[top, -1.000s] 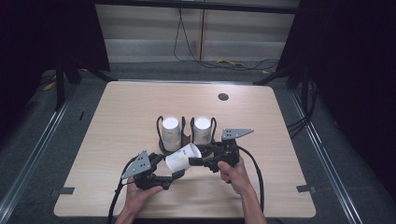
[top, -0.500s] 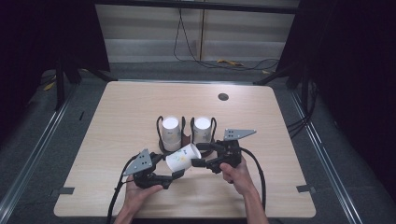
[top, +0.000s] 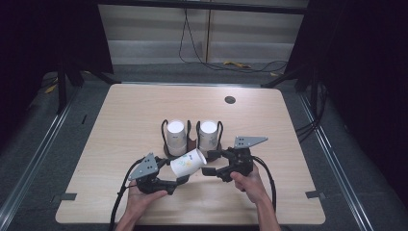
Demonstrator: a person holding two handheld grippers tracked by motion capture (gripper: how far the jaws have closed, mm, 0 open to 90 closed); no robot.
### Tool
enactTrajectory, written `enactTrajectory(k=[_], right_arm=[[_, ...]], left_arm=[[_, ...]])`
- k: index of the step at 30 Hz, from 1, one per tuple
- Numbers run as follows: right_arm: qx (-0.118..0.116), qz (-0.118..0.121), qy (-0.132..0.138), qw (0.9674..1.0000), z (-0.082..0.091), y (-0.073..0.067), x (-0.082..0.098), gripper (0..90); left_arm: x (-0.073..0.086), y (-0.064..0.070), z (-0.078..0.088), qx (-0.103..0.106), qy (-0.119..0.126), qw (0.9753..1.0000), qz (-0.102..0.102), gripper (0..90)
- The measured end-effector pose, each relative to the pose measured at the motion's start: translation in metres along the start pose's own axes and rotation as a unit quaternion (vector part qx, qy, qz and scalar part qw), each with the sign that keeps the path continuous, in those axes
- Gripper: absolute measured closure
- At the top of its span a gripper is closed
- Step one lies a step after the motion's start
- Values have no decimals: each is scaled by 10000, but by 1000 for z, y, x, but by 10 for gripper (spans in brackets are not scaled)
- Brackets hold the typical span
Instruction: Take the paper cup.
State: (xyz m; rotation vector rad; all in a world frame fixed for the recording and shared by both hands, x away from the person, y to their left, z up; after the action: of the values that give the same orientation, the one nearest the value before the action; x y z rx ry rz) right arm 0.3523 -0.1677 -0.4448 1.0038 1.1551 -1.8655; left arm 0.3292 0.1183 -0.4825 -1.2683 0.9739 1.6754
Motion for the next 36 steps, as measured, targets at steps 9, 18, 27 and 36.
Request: enactTrajectory(k=[9,18,27,36], right_arm=[[213,354,-302,9987,-3,-3,1,219],[233,573,-719,9955,-9,-6,3,232],[204,726,-1148,9905,-13,-7,4,241],[173,804,-1443,9861,-18,-7,6,242]], left_arm=[[-4,-4,3,91,-280,9995,-66,279],[-2,-3,-1,274,-605,9976,-187,283],[0,-1,-3,372,-811,9957,-251,286],[2,0,-7,468,-978,9937,-288,288]])
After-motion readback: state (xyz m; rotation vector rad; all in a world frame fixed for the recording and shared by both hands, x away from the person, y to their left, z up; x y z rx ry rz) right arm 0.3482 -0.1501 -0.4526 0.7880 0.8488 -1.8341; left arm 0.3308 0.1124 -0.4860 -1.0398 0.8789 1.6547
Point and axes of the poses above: each handheld gripper's, and its own axes: z roughly backward along the jaws, x roughly out of its underside, y roughly to its right, the point moved 1 cm from there along -z, roughly forward along the jaws, and after that the axes turned 1 degree about x, right-handed, at the moved point
